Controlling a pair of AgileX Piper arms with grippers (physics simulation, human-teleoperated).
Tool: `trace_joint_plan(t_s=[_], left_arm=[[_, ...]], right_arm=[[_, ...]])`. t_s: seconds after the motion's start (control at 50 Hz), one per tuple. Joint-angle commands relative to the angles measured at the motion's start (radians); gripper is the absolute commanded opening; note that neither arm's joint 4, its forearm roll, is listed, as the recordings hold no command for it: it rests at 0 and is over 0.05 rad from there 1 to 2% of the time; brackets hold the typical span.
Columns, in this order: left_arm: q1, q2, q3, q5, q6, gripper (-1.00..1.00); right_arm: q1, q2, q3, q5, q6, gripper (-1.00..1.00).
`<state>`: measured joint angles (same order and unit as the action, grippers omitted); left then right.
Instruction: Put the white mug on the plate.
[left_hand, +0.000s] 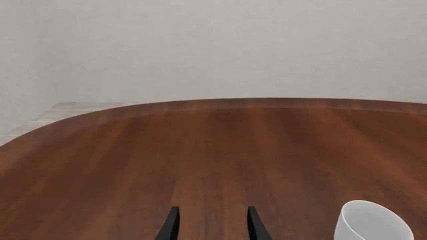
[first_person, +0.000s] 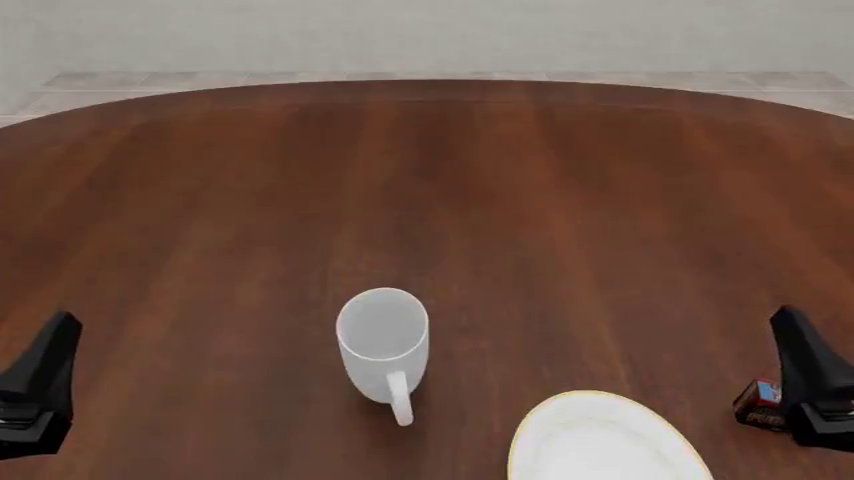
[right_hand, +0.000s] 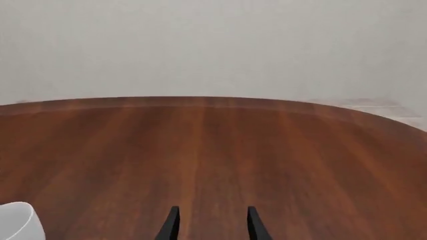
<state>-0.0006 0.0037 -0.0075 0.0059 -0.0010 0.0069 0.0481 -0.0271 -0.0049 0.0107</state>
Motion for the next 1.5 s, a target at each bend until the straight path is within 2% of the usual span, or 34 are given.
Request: trace_joint_plan(t_s=[0.02,0.16,0.26,0.46,0.6,0.66,0.7,0.78,0.82,0.86,1.04,1.1,1.18,1.22,1.28,1.3,1.42,1.5], left_arm=[[0.000,-0.003,0.007,-0.011,0.006,1.00],[-0.009,-0.001,0.007,-0.004,0.001,1.00],[-0.008,-0.001,0.006,-0.005,0.001,1.00],[-0.009,-0.002,0.007,-0.006,0.003,1.00],[-0.009,-0.003,0.007,-0.010,0.007,1.00],[-0.009,-0.002,0.007,-0.007,0.004,1.00],[-0.009,-0.002,0.007,-0.007,0.004,1.00],[-0.009,-0.003,0.007,-0.010,0.007,1.00],[-0.009,-0.003,0.007,-0.009,0.006,1.00],[-0.009,-0.002,0.007,-0.007,0.004,1.00],[-0.009,-0.002,0.007,-0.009,0.006,1.00],[-0.009,-0.003,0.007,-0.006,0.004,1.00],[-0.009,-0.003,0.007,-0.007,0.005,1.00],[-0.009,-0.002,0.005,-0.007,0.006,1.00],[-0.009,-0.002,0.007,-0.006,0.004,1.00],[-0.009,-0.002,0.006,-0.005,0.004,1.00],[-0.009,-0.003,0.007,-0.007,0.005,1.00],[-0.009,-0.003,0.007,-0.006,0.004,1.00]], right_arm=[[0.023,0.132,-0.140,0.075,-0.012,1.00],[0.069,0.302,-0.321,0.210,0.007,1.00],[0.087,0.355,-0.412,0.276,-0.015,1.00],[0.140,0.487,-0.540,0.387,0.033,1.00],[0.166,0.605,-0.657,0.500,0.065,1.00],[0.173,0.642,-0.691,0.539,0.089,1.00],[0.179,0.688,-0.720,0.577,0.134,1.00],[0.190,0.734,-0.744,0.605,0.167,1.00],[0.215,0.762,-0.755,0.628,0.207,1.00],[0.230,0.782,-0.774,0.651,0.213,1.00],[0.317,0.881,-0.876,0.762,0.318,1.00],[0.342,0.923,-0.914,0.799,0.329,1.00],[0.386,0.964,-0.941,0.825,0.391,1.00],[0.428,0.998,-0.956,0.845,0.458,1.00],[0.473,1.035,-0.973,0.861,0.473,1.00],[0.492,1.047,-0.969,0.863,0.496,1.00],[0.535,1.096,-0.982,0.863,0.525,1.00],[0.594,1.127,-0.992,0.872,0.594,1.00]])
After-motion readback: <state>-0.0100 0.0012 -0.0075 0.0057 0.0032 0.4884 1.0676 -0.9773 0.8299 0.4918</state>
